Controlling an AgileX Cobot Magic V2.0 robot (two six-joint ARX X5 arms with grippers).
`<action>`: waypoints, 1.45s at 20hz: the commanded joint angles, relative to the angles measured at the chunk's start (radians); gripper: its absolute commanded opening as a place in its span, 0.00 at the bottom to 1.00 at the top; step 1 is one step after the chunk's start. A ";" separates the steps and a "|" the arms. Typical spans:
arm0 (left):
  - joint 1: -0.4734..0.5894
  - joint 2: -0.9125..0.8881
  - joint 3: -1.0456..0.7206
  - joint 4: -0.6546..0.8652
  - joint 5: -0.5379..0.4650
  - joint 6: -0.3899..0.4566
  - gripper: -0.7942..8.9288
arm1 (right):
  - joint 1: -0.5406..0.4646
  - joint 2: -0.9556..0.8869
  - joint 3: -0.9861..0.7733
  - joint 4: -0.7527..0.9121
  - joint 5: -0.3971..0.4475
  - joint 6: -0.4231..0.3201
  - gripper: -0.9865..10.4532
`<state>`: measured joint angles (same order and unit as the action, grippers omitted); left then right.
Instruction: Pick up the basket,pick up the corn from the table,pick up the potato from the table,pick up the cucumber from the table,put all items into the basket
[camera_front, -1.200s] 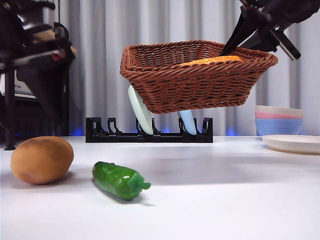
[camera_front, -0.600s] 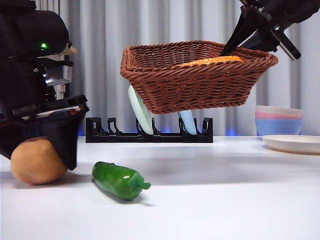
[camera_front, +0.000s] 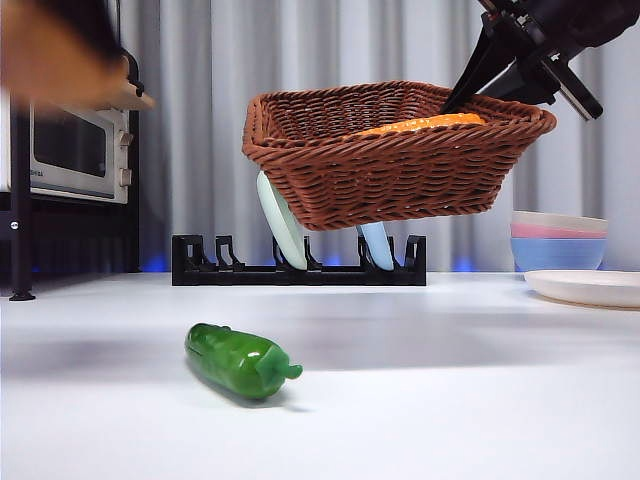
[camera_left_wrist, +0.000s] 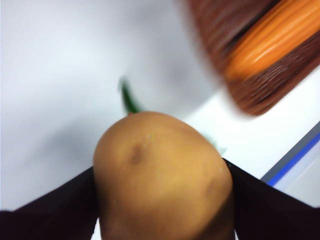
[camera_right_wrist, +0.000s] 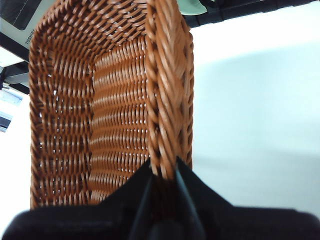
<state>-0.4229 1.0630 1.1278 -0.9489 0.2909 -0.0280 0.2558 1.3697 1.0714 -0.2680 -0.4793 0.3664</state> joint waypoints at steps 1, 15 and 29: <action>-0.019 -0.042 0.079 0.076 0.003 -0.032 0.07 | 0.003 -0.003 0.011 0.021 -0.012 0.005 0.08; -0.318 0.383 0.117 0.524 -0.278 -0.119 0.07 | 0.094 -0.003 0.011 0.020 -0.009 0.026 0.08; -0.328 0.415 0.122 0.452 -0.352 -0.100 0.58 | 0.091 -0.003 0.011 0.020 -0.009 0.026 0.08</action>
<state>-0.7494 1.4830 1.2530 -0.4938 -0.0551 -0.1387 0.3481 1.3697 1.0714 -0.2684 -0.4789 0.3714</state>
